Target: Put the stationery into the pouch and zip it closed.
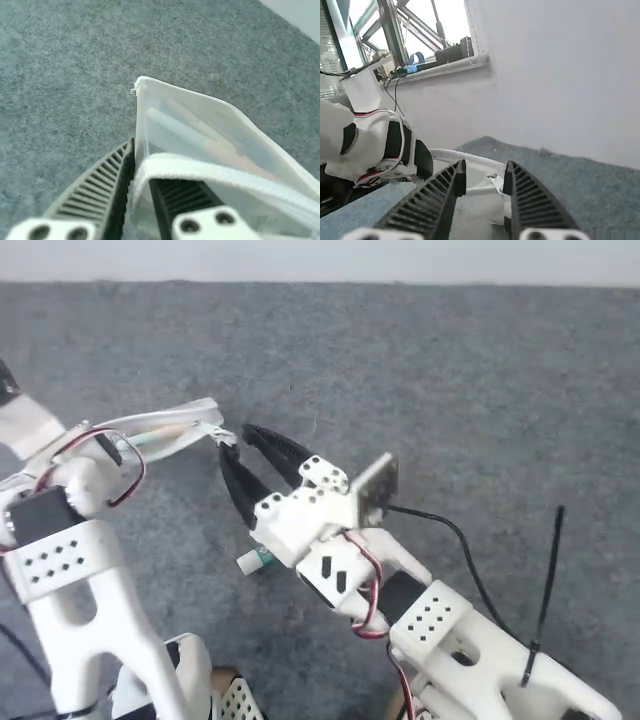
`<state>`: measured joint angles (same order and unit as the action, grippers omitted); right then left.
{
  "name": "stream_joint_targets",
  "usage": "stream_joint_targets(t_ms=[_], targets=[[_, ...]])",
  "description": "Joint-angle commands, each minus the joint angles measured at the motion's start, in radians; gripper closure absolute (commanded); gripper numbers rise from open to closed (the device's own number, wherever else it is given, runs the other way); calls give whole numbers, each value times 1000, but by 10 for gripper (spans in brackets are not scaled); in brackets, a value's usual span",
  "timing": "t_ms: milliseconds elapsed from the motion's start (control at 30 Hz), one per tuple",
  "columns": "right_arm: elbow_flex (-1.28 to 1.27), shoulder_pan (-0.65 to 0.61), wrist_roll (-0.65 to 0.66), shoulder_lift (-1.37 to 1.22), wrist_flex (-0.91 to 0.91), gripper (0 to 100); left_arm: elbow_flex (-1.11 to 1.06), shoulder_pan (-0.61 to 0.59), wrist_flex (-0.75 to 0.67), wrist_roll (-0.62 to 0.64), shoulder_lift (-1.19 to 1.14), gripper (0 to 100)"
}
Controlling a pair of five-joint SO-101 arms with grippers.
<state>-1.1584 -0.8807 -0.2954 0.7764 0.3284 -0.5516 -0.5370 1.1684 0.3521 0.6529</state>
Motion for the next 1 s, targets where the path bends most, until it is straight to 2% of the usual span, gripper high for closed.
stream_joint_targets(t_ms=[0,133,267,567,700,833,967], targets=[[169,-5,-106,42,-266,857,15,-11,-32,31,9,988],[319,-4,-181,36,-555,841,15,-11,-32,31,8,988],[411,-8,-238,35,-720,839,15,-9,-32,31,8,988],[427,-51,-244,35,-794,840,15,-6,-32,31,3,988],[433,-105,-247,5,-961,840,15,-6,-32,31,3,988],[428,-133,-249,-99,-1084,840,7,-5,-34,31,5,988],[440,-128,-288,-275,-1076,837,2,-5,-44,31,5,988]])
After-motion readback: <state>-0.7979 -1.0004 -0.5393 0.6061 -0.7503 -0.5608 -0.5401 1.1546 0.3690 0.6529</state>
